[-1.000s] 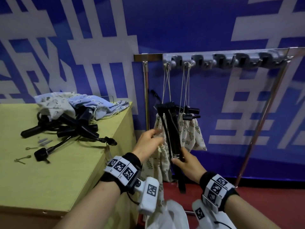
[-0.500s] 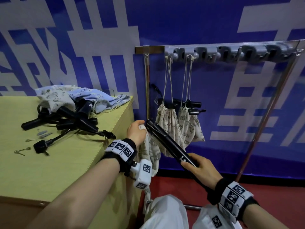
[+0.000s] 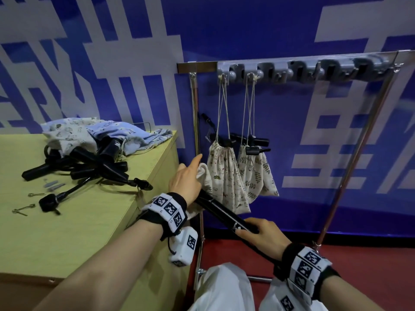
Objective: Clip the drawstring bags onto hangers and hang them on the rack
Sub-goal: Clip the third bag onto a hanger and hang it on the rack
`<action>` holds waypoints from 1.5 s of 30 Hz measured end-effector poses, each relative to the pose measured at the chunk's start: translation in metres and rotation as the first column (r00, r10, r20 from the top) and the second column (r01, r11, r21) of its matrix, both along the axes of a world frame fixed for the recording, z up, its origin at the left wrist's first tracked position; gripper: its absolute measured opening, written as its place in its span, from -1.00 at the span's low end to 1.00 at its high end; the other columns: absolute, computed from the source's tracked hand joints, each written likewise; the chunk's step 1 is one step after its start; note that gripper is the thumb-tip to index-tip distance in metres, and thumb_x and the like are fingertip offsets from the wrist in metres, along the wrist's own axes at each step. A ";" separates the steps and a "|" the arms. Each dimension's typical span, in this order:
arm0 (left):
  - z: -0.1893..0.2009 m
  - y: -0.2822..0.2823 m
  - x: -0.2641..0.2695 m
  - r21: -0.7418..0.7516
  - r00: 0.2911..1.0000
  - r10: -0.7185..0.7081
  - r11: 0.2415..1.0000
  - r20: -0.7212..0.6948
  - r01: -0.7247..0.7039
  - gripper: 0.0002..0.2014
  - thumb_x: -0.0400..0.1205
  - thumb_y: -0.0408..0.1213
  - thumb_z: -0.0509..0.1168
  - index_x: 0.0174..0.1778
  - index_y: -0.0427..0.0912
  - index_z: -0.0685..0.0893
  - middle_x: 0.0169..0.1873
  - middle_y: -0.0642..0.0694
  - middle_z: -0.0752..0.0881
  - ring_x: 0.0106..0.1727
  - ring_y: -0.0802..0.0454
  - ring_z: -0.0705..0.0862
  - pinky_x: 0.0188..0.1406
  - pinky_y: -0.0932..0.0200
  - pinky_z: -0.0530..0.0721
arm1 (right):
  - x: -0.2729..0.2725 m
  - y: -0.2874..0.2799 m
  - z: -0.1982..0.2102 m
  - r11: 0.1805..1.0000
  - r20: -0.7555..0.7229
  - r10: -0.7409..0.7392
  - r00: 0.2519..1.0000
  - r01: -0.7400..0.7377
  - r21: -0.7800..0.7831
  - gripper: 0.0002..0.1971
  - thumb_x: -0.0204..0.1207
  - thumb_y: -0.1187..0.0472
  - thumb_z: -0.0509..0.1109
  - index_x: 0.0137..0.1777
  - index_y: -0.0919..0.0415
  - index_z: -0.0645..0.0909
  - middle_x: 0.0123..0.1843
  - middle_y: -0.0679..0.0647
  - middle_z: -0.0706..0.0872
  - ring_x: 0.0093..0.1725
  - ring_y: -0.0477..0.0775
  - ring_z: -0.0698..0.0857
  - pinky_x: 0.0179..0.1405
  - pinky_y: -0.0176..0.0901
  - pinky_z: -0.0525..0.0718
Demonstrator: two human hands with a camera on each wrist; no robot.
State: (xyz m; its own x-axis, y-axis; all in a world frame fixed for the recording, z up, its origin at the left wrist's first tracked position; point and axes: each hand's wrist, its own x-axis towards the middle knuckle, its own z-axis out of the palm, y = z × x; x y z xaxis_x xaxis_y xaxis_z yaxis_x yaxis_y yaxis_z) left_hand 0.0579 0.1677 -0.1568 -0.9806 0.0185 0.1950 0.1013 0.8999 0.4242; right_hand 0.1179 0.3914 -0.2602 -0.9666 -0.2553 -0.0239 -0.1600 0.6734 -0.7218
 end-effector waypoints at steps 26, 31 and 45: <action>-0.018 0.028 0.034 0.327 0.905 -0.408 0.878 0.125 0.351 -0.66 0.52 -0.27 0.13 0.07 0.07 0.73 0.05 0.09 0.70 0.13 0.07 0.63 0.17 0.09 0.59 | -0.021 -0.055 0.038 0.660 0.528 0.125 0.840 0.327 -0.677 -0.77 0.68 0.31 0.21 0.22 0.45 0.54 0.12 0.43 0.61 -0.14 0.15 0.66 -0.09 -0.08 0.67; -0.012 0.036 0.036 0.474 0.913 -0.392 0.828 0.109 0.299 -0.69 0.66 -0.41 0.11 0.16 -0.13 0.73 0.06 -0.14 0.76 0.09 -0.08 0.68 0.07 0.08 0.61 | -0.015 -0.047 0.043 0.538 0.478 0.096 0.873 0.358 -0.763 -0.59 0.71 0.02 0.13 0.06 0.30 0.71 -0.09 0.27 0.78 -0.11 0.21 0.74 0.09 0.24 0.67; 0.006 0.046 0.023 0.764 0.959 -0.260 0.639 0.110 0.086 -0.47 0.31 0.01 0.48 0.16 -0.15 0.69 0.16 -0.11 0.74 0.26 -0.05 0.67 0.37 -0.11 0.59 | -0.033 -0.048 0.041 0.694 0.337 -0.050 0.940 0.275 -0.665 -0.71 0.75 0.05 0.11 -0.10 0.02 0.62 -0.26 -0.05 0.77 -0.17 -0.07 0.73 -0.07 0.02 0.59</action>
State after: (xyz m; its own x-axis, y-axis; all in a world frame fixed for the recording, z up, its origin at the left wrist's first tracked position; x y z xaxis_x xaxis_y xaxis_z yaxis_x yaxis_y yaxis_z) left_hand 0.0813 0.2137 -0.1504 -0.9916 0.1255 0.0303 0.0602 0.2418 0.9684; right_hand 0.0851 0.3438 -0.2190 -0.9743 -0.1458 -0.1715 0.1794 -0.0431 -0.9828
